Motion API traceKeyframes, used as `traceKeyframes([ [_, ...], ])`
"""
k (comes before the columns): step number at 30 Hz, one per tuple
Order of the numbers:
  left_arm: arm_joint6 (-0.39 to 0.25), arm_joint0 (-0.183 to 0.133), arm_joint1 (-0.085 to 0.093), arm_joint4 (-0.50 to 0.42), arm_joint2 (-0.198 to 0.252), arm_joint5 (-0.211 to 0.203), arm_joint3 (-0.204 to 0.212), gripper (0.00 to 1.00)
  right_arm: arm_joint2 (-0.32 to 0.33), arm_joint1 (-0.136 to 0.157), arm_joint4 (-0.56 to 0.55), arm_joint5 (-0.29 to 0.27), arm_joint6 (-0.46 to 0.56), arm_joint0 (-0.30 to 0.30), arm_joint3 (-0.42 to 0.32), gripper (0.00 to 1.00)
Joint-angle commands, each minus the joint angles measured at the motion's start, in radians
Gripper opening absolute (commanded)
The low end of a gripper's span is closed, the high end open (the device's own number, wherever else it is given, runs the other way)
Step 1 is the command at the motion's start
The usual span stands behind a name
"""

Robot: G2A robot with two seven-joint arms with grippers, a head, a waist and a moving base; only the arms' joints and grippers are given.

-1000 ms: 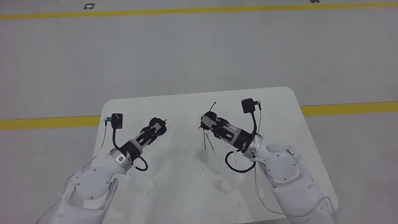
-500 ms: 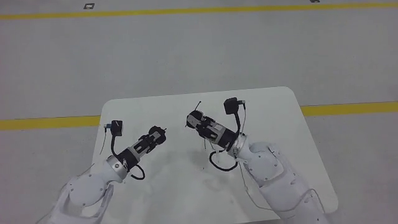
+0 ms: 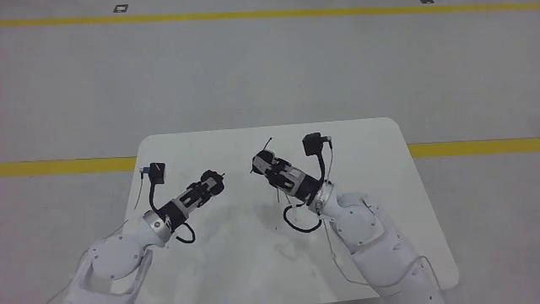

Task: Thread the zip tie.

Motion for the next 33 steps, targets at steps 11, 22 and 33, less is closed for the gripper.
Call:
traceKeyframes([
  [11, 0.01, -0.005, -0.002, 0.002, 0.045, 0.007, -0.006, 0.0, 0.0, 0.0, 0.0, 0.0, 0.0, 0.0, 0.0, 0.0],
  [22, 0.045, -0.012, -0.004, 0.039, 0.11, 0.022, -0.011, 0.0, 0.0, 0.0, 0.0, 0.0, 0.0, 0.0, 0.0, 0.0],
  [33, 0.045, -0.012, -0.004, 0.039, 0.11, 0.022, -0.011, 0.0, 0.0, 0.0, 0.0, 0.0, 0.0, 0.0, 0.0, 0.0],
])
